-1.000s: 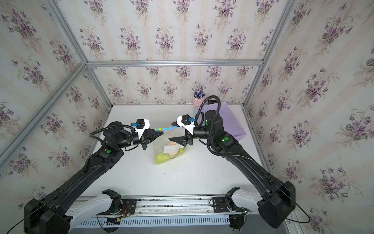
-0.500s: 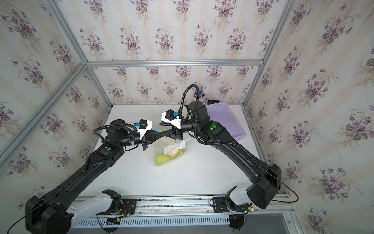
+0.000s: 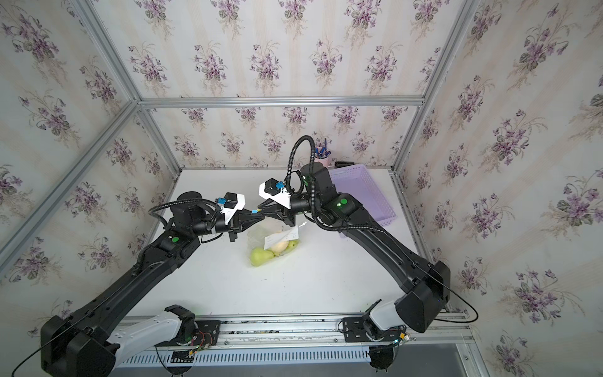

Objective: Open the zip-top bag and take out the pear
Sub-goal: Unzip the zipper on the zipper food storage bag.

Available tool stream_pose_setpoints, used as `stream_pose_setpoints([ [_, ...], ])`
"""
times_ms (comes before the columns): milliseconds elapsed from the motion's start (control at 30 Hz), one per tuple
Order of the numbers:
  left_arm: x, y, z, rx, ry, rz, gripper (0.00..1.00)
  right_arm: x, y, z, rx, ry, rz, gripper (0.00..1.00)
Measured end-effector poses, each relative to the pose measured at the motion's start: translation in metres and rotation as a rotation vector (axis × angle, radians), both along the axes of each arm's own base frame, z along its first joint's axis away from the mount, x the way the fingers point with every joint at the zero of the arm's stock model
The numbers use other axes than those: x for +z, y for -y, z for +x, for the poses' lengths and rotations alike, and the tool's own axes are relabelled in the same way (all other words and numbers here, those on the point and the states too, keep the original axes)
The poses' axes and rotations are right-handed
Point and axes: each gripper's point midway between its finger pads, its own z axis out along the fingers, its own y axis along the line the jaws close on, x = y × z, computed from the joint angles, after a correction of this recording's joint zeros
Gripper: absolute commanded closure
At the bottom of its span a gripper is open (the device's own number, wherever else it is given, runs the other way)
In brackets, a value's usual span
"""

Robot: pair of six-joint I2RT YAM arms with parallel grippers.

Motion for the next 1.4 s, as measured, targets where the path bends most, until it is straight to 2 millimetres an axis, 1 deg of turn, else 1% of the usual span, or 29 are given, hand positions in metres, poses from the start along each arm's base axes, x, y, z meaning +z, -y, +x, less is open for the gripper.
stream_pose_setpoints([
  [67,0.001,0.000,-0.001,-0.001,0.000,-0.001,1.00,0.000,0.001,0.000,-0.001,-0.001,-0.003,0.82],
  [200,0.002,-0.001,-0.002,0.000,0.007,-0.003,1.00,-0.002,0.001,0.001,-0.006,0.004,-0.008,0.91],
  [267,0.003,-0.002,-0.001,0.003,0.005,-0.003,1.00,-0.002,0.001,0.001,-0.005,0.004,-0.008,0.92],
  [467,0.004,-0.005,-0.001,0.009,0.009,-0.006,1.00,-0.001,0.004,0.001,-0.009,0.006,-0.007,0.93],
  [733,0.007,-0.015,-0.001,0.029,0.019,-0.012,1.00,-0.006,0.014,0.003,-0.034,-0.002,-0.013,0.93],
  [933,0.007,-0.018,0.000,0.026,0.015,-0.014,1.00,-0.011,0.018,0.002,-0.040,-0.006,-0.018,0.93],
  [1167,0.010,-0.024,0.002,0.033,0.001,-0.031,1.00,-0.022,0.037,0.010,-0.103,-0.014,-0.036,0.92],
  [1400,0.015,-0.028,0.005,0.043,-0.016,-0.055,1.00,-0.030,0.053,0.013,-0.149,-0.015,-0.047,0.92],
])
